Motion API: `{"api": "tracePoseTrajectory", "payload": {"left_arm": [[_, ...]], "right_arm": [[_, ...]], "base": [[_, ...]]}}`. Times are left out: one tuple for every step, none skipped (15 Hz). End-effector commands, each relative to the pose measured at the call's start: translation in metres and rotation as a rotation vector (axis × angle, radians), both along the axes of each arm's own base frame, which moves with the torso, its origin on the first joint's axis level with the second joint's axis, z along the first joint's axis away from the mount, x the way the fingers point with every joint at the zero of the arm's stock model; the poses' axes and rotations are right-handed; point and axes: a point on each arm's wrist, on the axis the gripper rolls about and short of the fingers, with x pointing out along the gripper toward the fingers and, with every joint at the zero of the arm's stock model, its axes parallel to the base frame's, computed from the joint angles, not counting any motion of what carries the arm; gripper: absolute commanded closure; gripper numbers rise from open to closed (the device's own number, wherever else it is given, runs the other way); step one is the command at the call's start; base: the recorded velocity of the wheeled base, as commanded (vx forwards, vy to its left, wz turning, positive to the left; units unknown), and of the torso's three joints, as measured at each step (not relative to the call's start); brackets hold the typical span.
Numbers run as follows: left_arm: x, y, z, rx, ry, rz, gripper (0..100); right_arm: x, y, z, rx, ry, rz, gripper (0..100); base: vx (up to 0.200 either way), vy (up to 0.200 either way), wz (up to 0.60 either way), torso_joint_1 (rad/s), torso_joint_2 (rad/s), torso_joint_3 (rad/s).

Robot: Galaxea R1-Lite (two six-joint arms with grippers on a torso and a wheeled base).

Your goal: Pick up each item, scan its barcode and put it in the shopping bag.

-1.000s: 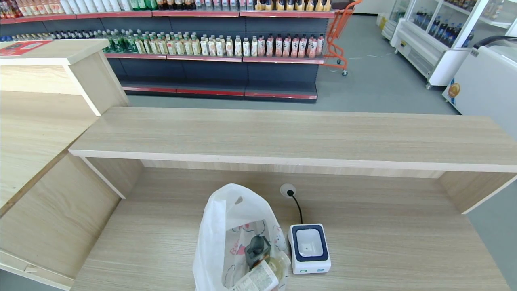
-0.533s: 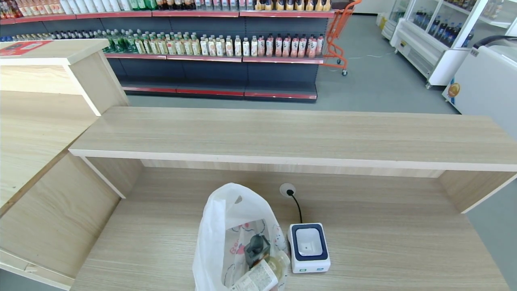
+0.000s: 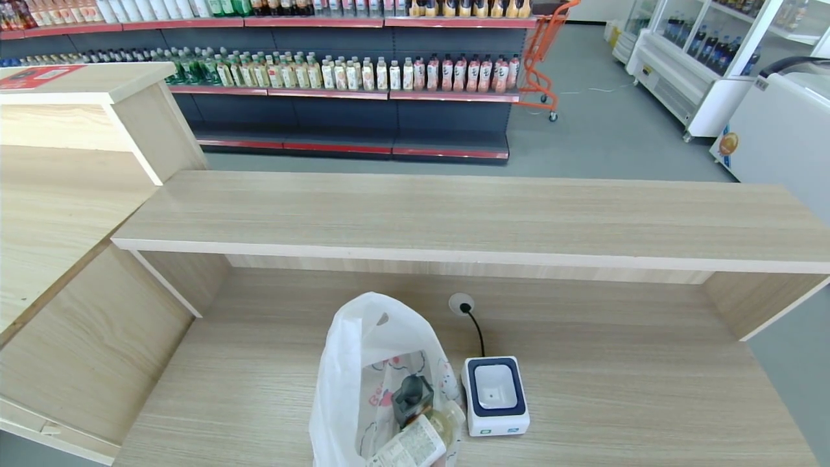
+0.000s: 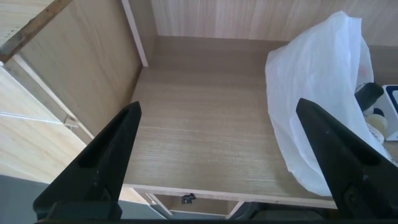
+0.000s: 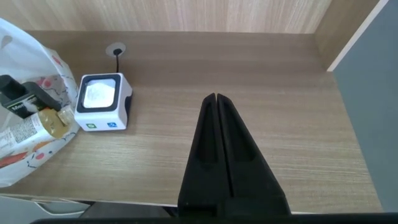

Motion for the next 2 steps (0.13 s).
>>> {"api": "tracePoseTrajectory", "payload": {"left_arm": [[0.0000,0.0000,0.0000,0.000,0.000,0.000,0],[0.0000,0.0000,0.0000,0.000,0.000,0.000,0]], "right_arm": [[0.0001,0.0000,0.0000,-0.001,0.002,0.000,100],[0.0001,0.0000,0.0000,-0.001,0.002,0.000,100]], "base": [[0.000,0.000,0.00,0.000,0.00,0.000],[0.000,0.000,0.00,0.000,0.00,0.000]]}}
